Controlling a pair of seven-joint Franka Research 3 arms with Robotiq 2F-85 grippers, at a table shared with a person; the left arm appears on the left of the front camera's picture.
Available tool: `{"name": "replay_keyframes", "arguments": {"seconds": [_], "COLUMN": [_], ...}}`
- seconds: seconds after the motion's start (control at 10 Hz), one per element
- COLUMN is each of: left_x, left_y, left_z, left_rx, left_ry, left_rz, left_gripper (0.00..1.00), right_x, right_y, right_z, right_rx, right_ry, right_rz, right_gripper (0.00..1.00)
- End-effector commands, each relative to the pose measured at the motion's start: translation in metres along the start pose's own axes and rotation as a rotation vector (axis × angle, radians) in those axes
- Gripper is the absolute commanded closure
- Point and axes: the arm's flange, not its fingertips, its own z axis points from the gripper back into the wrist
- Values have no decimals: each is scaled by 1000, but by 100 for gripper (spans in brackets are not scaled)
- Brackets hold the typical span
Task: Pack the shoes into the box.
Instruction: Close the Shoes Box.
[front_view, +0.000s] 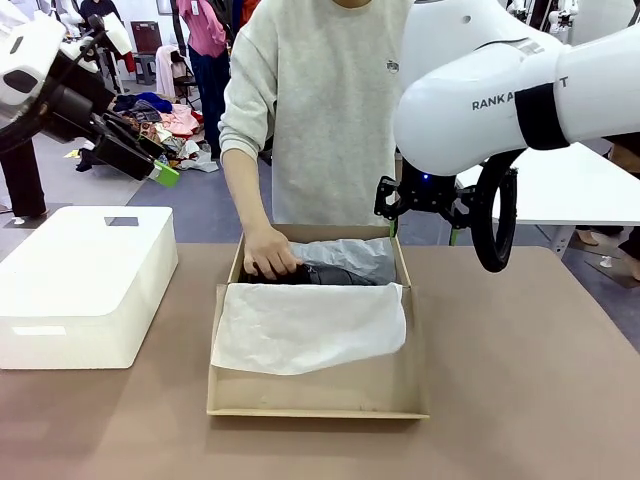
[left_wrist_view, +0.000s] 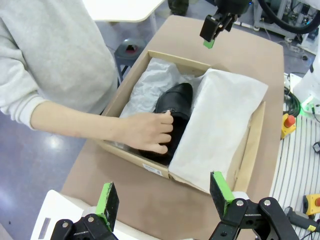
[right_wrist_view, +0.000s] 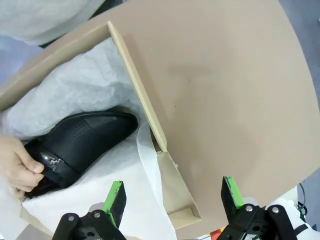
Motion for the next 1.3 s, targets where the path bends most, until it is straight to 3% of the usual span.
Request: {"name": "replay_keyframes", "arguments": {"seconds": [0.0,0.3,0.7,0.9,1.2], "left_x": [-1,-1,-1,-1,-1], "left_y": [2,2,2,2,2], "left_z": [0,0,0,0,0], "left_rx": [-10,-10,-10,-10,-10], "left_ry": [-10,-10,-10,-10,-10], "left_rz": [-11,-11,-11,-11,-11], "left_gripper": [4,4,4,4,4], "right_x": [2,18,46,63,88], "right_y": [-11,-62,-116,-134,-154], "right_z": [1,-5,-20,-23,-27], "right_rx": [15,0,116,263,400], "right_ry": [-16,-41,-178,-156,-31], "right_rz": [65,383,792,868,981], "right_gripper": [0,0,0,0,0]}}
